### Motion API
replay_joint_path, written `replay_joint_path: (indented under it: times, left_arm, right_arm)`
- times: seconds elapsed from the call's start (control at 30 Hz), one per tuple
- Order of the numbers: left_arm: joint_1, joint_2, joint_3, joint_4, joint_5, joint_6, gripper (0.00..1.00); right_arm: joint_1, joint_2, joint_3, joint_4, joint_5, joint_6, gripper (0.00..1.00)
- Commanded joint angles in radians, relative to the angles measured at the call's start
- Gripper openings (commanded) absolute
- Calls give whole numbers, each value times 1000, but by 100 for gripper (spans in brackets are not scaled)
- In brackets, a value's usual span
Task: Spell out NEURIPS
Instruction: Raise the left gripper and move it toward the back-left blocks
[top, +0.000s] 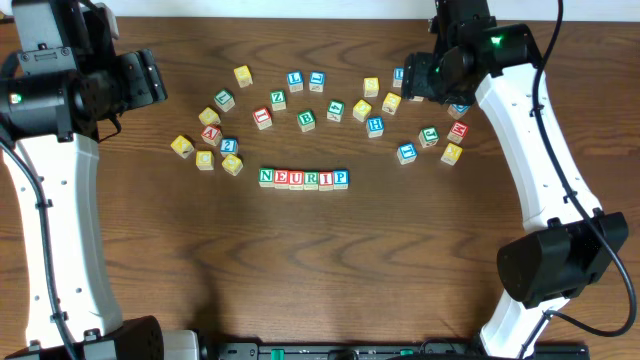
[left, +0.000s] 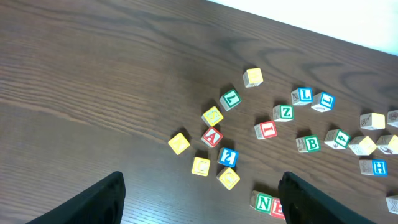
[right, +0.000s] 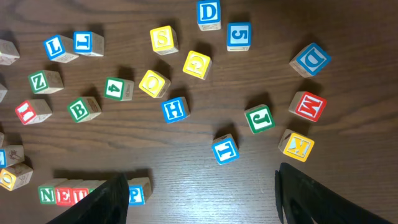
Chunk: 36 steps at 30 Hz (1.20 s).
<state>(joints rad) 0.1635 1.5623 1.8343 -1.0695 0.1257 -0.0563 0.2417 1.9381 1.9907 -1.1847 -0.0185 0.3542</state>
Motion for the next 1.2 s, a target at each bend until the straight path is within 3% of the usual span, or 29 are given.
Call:
replay_joint_path:
  times: [0.0,0.23,1.17]
  left_arm:
    - [0,14,6,0,17,-9,76]
    - [0,45,-3,1,17,-9,71]
    - [-2,84,-3,44,21,-8,72]
  right_arm:
    - [2,4,20,2,8,-11,71]
    - [2,5,20,-8,8,-11,72]
    - [1,5,20,-23,8,-11,73]
